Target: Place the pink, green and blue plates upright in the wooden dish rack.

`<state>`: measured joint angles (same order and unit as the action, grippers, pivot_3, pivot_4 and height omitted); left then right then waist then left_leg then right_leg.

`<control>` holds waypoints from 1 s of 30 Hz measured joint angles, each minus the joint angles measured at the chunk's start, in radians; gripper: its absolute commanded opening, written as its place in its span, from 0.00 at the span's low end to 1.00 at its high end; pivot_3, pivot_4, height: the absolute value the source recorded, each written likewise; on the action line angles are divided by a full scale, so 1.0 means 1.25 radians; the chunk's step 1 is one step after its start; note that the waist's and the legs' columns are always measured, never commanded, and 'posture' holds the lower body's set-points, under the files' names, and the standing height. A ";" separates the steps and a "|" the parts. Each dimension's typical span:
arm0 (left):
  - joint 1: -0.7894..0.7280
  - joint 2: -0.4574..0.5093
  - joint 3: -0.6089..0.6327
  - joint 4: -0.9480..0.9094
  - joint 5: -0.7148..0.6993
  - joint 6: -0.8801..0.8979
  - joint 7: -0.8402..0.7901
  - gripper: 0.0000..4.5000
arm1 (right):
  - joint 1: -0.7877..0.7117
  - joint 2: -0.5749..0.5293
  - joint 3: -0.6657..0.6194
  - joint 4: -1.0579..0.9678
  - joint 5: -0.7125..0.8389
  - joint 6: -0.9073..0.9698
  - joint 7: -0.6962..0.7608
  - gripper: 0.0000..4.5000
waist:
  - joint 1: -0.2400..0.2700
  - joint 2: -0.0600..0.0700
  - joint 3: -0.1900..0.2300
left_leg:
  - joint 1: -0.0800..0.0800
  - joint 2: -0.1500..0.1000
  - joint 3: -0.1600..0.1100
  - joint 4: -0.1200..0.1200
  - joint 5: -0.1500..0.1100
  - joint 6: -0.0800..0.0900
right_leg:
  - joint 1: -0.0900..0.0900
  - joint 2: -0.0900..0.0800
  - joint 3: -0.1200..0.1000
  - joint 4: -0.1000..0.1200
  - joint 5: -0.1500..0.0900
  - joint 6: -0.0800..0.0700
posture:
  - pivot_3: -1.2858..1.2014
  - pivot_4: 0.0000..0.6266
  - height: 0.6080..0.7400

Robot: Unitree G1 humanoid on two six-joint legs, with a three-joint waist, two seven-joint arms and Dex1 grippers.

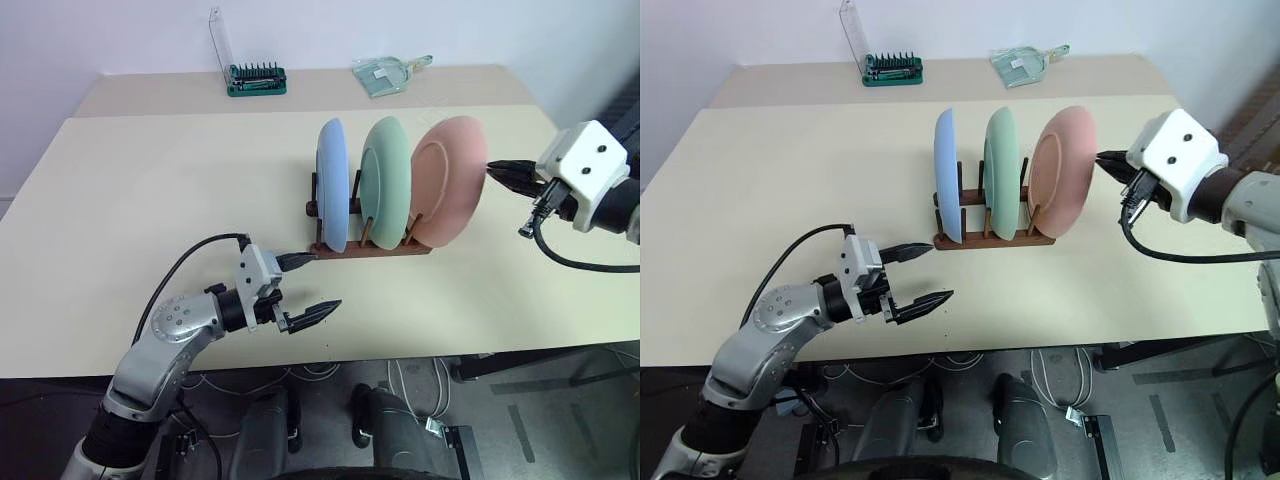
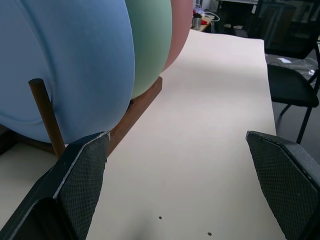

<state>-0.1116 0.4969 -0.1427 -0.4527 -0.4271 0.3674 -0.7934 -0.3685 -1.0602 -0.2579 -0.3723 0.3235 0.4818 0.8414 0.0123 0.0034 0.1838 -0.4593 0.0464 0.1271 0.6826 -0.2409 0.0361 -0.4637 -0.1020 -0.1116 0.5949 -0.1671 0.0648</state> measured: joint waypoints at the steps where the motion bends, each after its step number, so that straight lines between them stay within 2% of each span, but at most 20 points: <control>1: 0.000 0.000 0.000 0.000 0.000 -0.001 0.000 1.00 | -0.005 0.000 0.000 -0.007 0.012 0.008 0.003 0.01 | 0.000 0.000 0.000 | 0.000 0.000 0.000 0.000 0.000 0.000 | 0.000 0.000 0.000 0.000 0.000 0.000 | 0.52 0.24 1.00; 8: 0.001 -0.004 0.000 0.000 0.000 -0.001 0.000 1.00 | -0.021 0.001 0.003 -0.031 0.038 0.034 0.007 0.01 | 0.000 0.000 0.000 | 0.000 0.000 0.000 0.000 0.000 0.000 | 0.000 0.000 0.000 0.000 0.000 0.000 | 0.52 0.24 1.00; 15: 0.000 -0.021 0.009 0.016 0.009 -0.024 0.021 1.00 | -0.014 -0.006 0.007 0.059 -0.050 0.003 -0.042 0.01 | 0.001 0.000 0.000 | 0.000 0.000 0.000 0.000 0.000 0.000 | 0.000 0.000 0.000 0.000 0.000 0.000 | 0.52 0.24 1.00; 18: -0.002 -0.023 0.066 0.069 0.021 -0.038 0.061 1.00 | 0.048 0.003 -0.016 0.158 -0.084 -0.050 -0.052 0.01 | 0.001 -0.001 -0.001 | 0.000 0.000 0.001 0.000 0.000 0.000 | 0.001 0.000 0.000 0.000 0.000 0.000 | 0.52 0.24 1.00; 23: 0.004 0.000 0.155 0.146 0.056 -0.083 0.103 1.00 | 0.099 0.088 -0.045 0.307 -0.086 -0.150 -0.065 0.01 | -0.004 0.000 -0.001 | 0.002 0.000 0.001 0.001 0.000 0.000 | 0.002 0.001 0.000 0.001 0.000 0.000 | 0.52 0.24 1.00; 30: 0.057 0.035 0.253 0.199 0.072 -0.126 0.118 1.00 | 0.093 0.162 -0.048 0.484 -0.092 -0.269 -0.089 0.01 | -0.006 0.000 -0.001 | 0.003 0.001 0.002 0.001 0.000 0.000 | 0.002 0.001 0.001 0.001 0.001 0.000 | 0.52 0.24 1.00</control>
<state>-0.0407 0.5407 0.1742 -0.2043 -0.3375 0.2097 -0.6459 -0.2516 -0.8582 -0.3176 0.2323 0.2083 0.1455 0.7298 0.0049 0.0035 0.1829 -0.4561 0.0472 0.1291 0.6834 -0.2406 0.0364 -0.4613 -0.1010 -0.1108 0.5962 -0.1665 0.0645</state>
